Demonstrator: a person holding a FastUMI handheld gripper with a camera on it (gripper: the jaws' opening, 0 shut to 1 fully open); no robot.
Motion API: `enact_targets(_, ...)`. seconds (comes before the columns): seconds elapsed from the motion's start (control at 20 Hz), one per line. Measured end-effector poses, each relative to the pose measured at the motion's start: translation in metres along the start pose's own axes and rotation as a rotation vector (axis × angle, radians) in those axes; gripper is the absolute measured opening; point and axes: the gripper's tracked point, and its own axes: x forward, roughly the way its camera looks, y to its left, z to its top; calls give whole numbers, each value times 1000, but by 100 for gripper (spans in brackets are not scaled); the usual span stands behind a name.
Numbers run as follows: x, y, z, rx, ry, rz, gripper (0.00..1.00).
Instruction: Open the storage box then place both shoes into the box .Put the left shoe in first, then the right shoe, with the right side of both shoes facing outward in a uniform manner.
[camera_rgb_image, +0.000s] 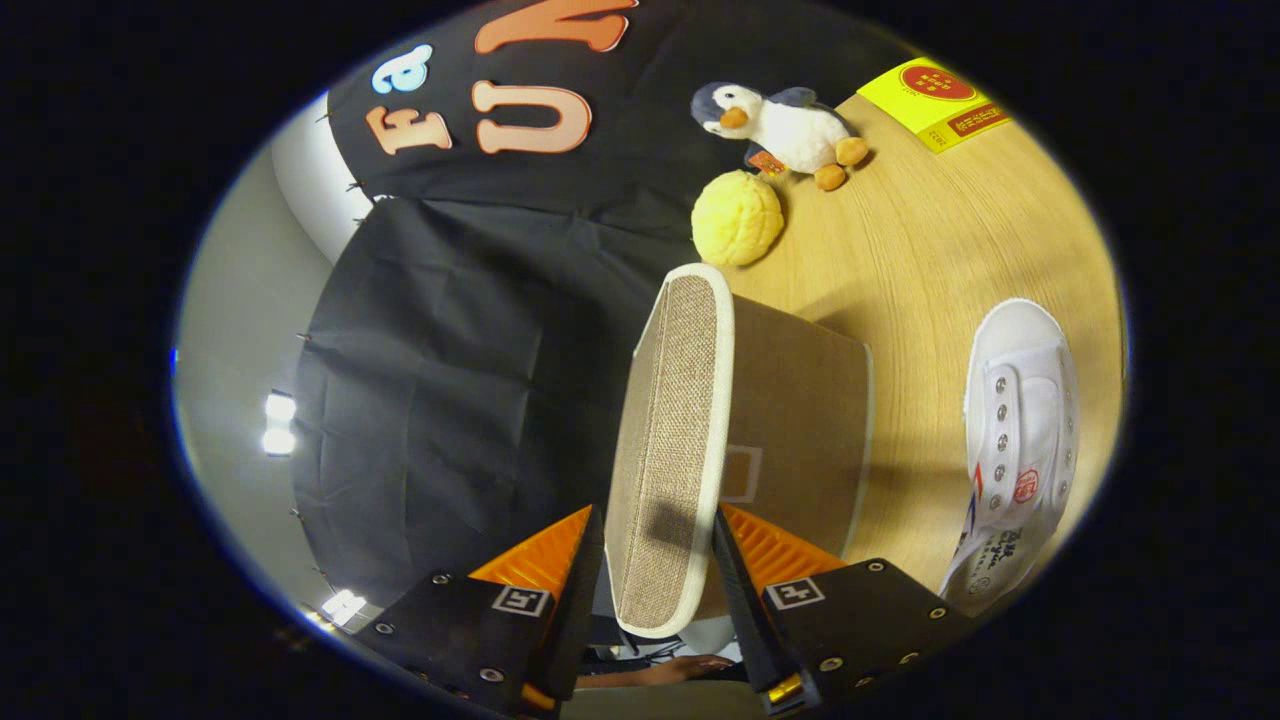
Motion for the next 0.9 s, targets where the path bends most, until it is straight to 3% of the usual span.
enact_targets(0.1, 0, 6, 4, -8, -12, 6, 52)
enact_targets(0.35, 4, 41, 5, -87, -8, 13, 40)
enact_targets(0.4, 7, 47, 11, -111, -20, 6, 33)
enact_targets(0.55, 15, 45, 9, -223, -9, -72, 24)
enact_targets(0.7, 25, 70, 8, -219, -13, -35, 13)
enact_targets(0.8, 28, 92, 8, -222, -23, -10, 11)
enact_targets(0.9, 34, 107, 10, -316, -17, -32, 11)
